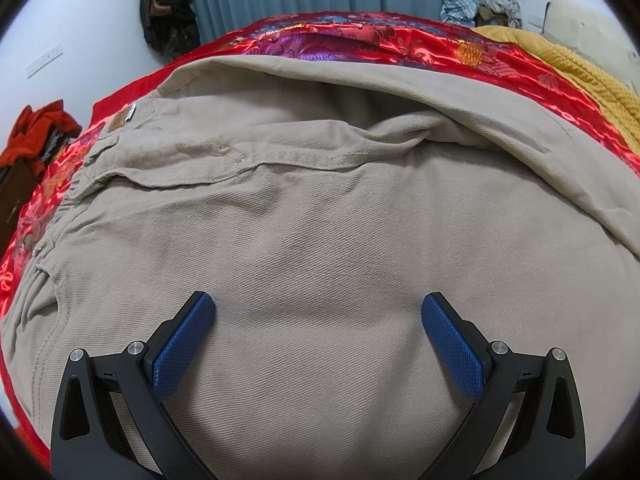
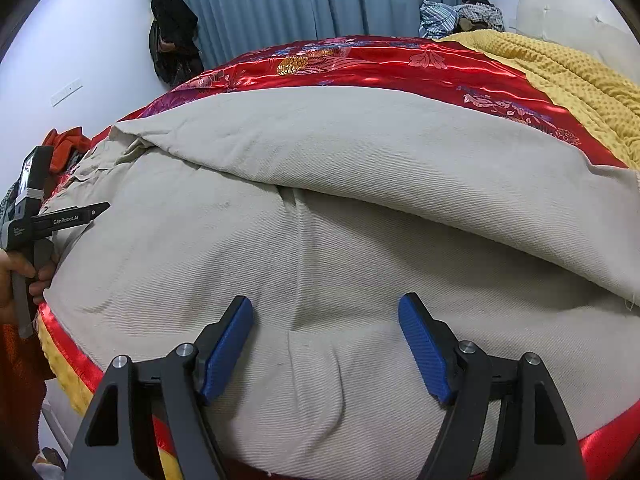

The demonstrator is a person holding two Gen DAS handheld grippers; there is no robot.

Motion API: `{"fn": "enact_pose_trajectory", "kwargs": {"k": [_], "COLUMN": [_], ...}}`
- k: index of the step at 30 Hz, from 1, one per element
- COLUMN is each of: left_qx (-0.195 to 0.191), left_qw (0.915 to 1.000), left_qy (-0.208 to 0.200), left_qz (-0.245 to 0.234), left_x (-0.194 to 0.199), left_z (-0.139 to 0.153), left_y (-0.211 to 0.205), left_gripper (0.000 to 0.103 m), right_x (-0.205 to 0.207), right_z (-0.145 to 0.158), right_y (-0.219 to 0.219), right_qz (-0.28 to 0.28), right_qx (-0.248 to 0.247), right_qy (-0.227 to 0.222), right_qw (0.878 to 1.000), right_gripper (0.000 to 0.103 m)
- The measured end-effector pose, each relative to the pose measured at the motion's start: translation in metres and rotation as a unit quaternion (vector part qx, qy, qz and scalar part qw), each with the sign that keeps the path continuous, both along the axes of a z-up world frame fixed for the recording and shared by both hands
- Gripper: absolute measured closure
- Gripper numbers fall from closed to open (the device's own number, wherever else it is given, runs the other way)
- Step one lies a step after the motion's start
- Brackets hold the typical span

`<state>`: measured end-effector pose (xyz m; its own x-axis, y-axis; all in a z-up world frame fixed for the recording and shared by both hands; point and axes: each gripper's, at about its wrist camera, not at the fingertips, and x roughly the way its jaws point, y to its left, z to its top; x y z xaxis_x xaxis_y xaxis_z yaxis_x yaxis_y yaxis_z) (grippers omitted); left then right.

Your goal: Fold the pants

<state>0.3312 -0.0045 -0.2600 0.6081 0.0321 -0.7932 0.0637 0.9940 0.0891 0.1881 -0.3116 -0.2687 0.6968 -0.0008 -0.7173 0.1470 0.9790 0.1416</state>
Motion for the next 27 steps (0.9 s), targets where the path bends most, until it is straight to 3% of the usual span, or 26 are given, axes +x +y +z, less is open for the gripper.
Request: {"fn": "enact_pose_trajectory", "kwargs": {"k": [27], "left_qx": [0.000], "left_qw": [1.0000], "left_qy": [0.000], "left_qz": [0.000], "left_x": [0.0001], "left_z": [-0.0002], "left_y": [0.0002], "left_gripper": [0.000], "right_x": [0.0005], "right_z": [0.0001], "right_y": [0.0006], "right_qz": [0.001], "right_qx": [-0.002], "right_qy": [-0.001], "right_qw": [1.000], "right_gripper": [0.026]}}
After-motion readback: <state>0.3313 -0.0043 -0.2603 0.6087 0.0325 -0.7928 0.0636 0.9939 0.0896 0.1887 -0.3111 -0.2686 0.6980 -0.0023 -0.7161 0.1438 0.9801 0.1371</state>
